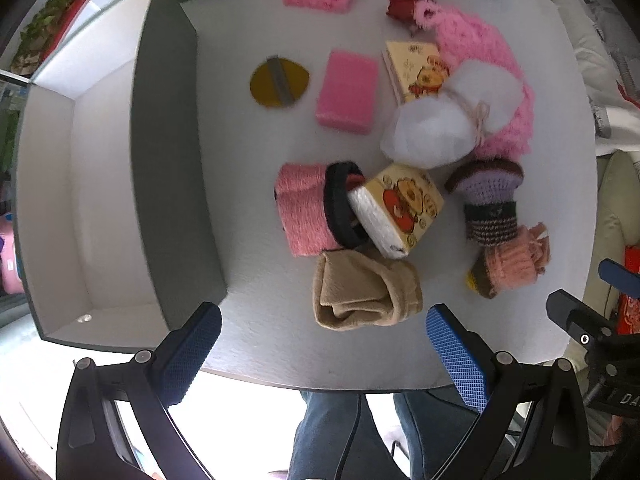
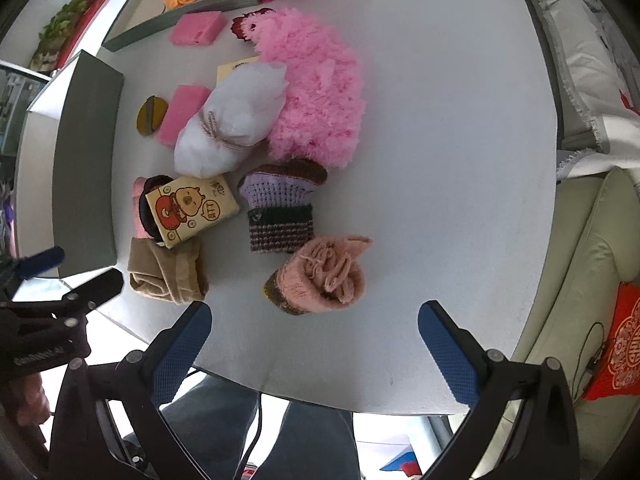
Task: Organize soft objects
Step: 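Move both tools over the pile of soft items on the table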
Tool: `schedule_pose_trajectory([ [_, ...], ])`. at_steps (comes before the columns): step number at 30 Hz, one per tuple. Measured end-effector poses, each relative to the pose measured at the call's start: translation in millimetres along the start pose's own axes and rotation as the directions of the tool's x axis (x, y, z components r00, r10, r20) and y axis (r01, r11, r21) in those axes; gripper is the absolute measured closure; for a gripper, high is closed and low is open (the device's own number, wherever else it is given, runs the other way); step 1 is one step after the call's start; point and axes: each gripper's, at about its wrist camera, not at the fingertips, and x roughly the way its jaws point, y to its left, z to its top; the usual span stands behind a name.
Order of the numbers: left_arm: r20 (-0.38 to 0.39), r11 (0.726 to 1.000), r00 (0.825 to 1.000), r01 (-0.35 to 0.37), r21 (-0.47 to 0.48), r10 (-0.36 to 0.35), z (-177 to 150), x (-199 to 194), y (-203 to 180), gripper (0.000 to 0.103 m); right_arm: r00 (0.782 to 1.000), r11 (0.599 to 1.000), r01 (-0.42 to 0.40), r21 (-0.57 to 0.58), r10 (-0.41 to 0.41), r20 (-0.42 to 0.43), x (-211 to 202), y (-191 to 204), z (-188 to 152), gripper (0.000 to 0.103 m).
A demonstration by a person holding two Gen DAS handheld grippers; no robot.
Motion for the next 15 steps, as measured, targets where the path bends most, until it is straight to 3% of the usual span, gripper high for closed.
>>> schedule_pose_trajectory([
  [15, 0.018, 0.999, 1.000, -0.021, -0.048, 0.022, 11.5, 10.7, 26.2, 0.000, 0.999, 0.998, -0.010, 0.057, 0.012, -0.041, 18.7, -14.5, -7.8, 0.000],
])
